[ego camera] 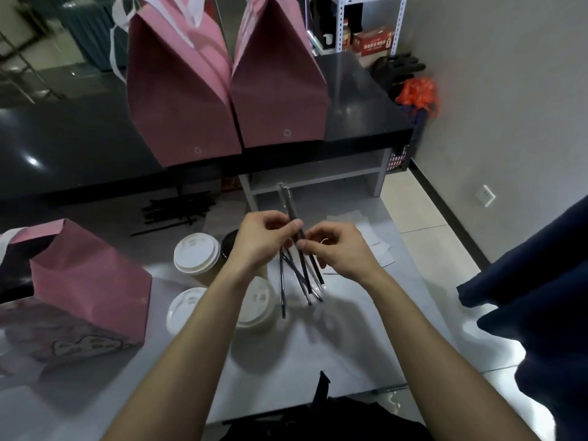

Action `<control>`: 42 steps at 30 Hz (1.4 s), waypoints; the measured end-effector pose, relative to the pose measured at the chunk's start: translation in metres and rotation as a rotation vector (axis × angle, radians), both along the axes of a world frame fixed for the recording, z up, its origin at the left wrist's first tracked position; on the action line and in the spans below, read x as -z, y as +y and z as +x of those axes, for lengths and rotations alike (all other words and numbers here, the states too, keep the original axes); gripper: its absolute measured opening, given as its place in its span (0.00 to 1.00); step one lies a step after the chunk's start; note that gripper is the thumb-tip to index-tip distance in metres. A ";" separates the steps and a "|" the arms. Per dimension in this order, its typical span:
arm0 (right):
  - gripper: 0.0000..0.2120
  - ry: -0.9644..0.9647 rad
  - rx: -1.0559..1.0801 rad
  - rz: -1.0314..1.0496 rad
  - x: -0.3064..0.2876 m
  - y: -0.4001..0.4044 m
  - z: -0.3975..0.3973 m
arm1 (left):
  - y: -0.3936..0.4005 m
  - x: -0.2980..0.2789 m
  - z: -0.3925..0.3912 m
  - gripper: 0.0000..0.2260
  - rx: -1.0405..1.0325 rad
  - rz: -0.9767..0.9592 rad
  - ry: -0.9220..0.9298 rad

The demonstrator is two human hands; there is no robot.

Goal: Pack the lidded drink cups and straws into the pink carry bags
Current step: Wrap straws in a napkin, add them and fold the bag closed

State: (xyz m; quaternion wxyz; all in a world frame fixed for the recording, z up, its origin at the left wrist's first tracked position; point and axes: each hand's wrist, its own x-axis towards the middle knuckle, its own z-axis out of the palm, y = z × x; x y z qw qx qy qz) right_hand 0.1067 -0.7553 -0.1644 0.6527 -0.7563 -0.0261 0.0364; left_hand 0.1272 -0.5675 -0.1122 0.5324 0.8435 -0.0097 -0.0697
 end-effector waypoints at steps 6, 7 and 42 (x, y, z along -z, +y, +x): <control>0.12 0.014 0.055 -0.144 0.017 -0.027 0.004 | -0.006 0.006 0.004 0.09 -0.097 -0.138 -0.017; 0.10 -0.001 0.141 -0.214 0.024 -0.038 0.007 | -0.005 0.006 0.007 0.09 -0.128 -0.166 -0.011; 0.05 -0.141 0.216 -0.185 0.012 -0.085 0.023 | -0.044 0.017 0.040 0.08 0.178 0.274 -0.313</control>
